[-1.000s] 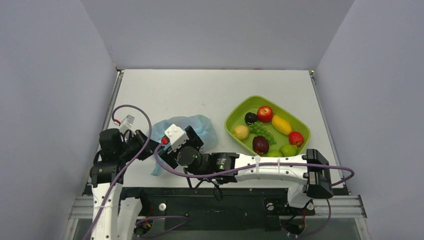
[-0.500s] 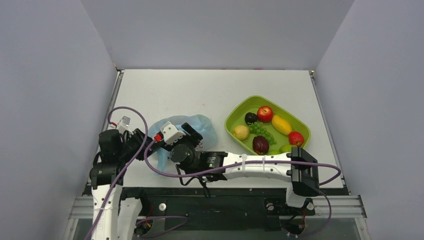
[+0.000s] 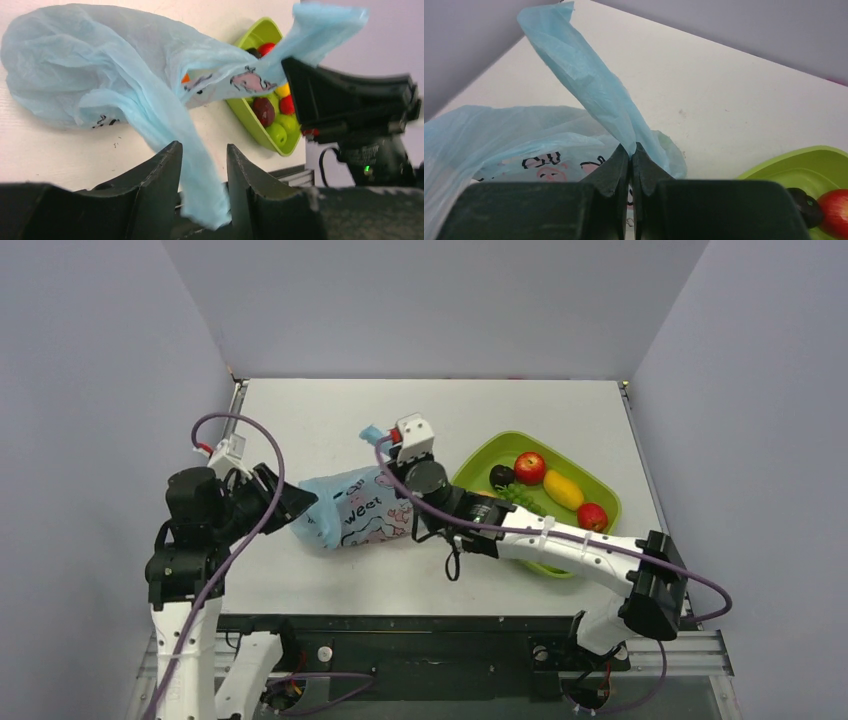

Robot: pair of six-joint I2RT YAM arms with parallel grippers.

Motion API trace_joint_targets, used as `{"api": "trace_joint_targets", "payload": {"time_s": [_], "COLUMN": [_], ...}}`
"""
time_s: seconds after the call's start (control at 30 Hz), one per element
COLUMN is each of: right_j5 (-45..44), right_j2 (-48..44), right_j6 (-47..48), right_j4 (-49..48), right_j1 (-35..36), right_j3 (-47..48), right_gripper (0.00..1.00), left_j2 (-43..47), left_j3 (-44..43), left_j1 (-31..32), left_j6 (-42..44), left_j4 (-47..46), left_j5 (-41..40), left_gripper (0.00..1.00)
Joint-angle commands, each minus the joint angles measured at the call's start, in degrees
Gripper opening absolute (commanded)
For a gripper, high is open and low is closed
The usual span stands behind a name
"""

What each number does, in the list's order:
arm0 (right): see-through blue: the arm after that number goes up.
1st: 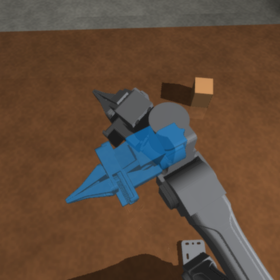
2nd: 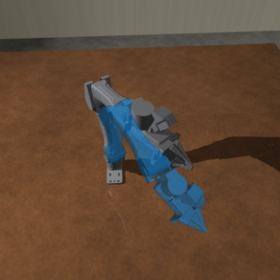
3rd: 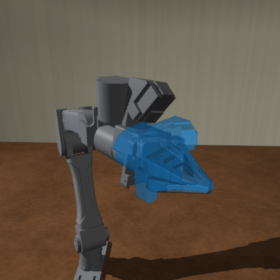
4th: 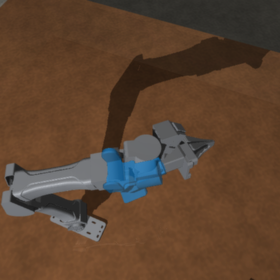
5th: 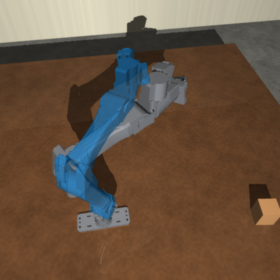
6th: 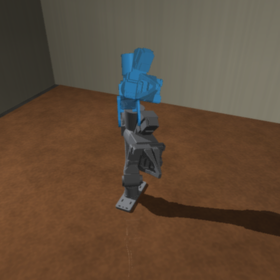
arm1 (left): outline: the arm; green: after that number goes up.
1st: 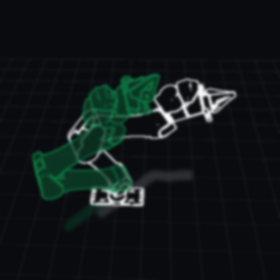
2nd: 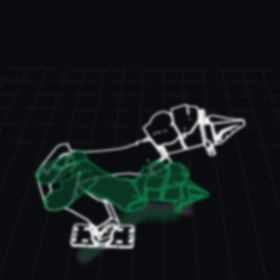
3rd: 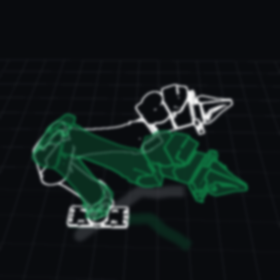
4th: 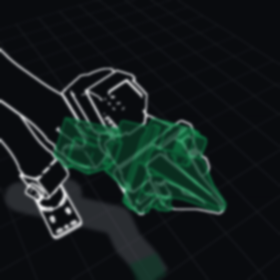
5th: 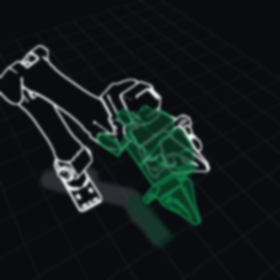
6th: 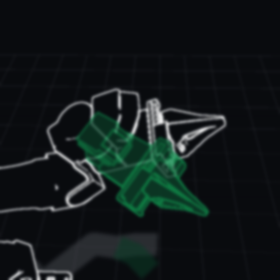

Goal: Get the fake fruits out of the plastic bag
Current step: Adjust the plastic bag at the center of the board.

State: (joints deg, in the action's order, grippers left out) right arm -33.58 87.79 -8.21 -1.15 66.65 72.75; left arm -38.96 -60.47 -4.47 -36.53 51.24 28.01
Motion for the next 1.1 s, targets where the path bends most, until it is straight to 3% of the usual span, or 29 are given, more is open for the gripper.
{"api": "trace_joint_targets", "payload": {"time_s": [0.0, 0.1, 0.33, 0.4, 0.57, 0.67, 0.8, 1.07], "right_j5": [11.9, 13.2, 14.9, 14.8, 15.0, 15.2, 16.7, 18.3], "right_j2": [-3.8, -4.2, -4.5, -5.0, -6.2, -6.5, -6.8, -7.0], "right_j6": [-11.4, -12.7, -12.5, -12.6, -12.9, -13.5, -14.5, -15.4], "right_j4": [0.6, -0.2, 0.7, 0.5, -0.1, -0.4, -1.3, -1.4], "right_j1": [-6.6, -8.1, -9.3, -9.4, -10.3, -11.3, -11.7, -11.7], "right_j3": [-1.6, -2.2, -1.5, -2.3, -4.1, -5.0, -6.1, -6.3], "right_gripper": [0.0, 0.0, 0.0, 0.0, 0.0, 0.0, 0.0, 0.0], "left_j2": [-7.4, -10.9, -20.5, -25.5, -38.3, -40.7, -38.9, -33.2], "left_j3": [-8.7, -11.4, -20.0, -24.6, -32.1, -32.3, -29.6, -25.3], "left_j1": [9.7, 28.6, 58.7, 63.8, 71.5, 73.9, 73.8, 70.4], "left_j6": [6.3, 0.0, -12.4, -13.9, -9.0, -9.1, -8.3, -2.2], "left_j4": [6.0, 9.2, 16.6, 21.7, 32.2, 35.2, 32.8, 22.8], "left_j5": [-9.0, -33.7, -66.6, -76.8, -82.4, -84.5, -84.5, -85.7], "left_gripper": [0.35, 0.37, 0.44, 0.46, 0.54, 0.6, 0.67, 0.65]}}
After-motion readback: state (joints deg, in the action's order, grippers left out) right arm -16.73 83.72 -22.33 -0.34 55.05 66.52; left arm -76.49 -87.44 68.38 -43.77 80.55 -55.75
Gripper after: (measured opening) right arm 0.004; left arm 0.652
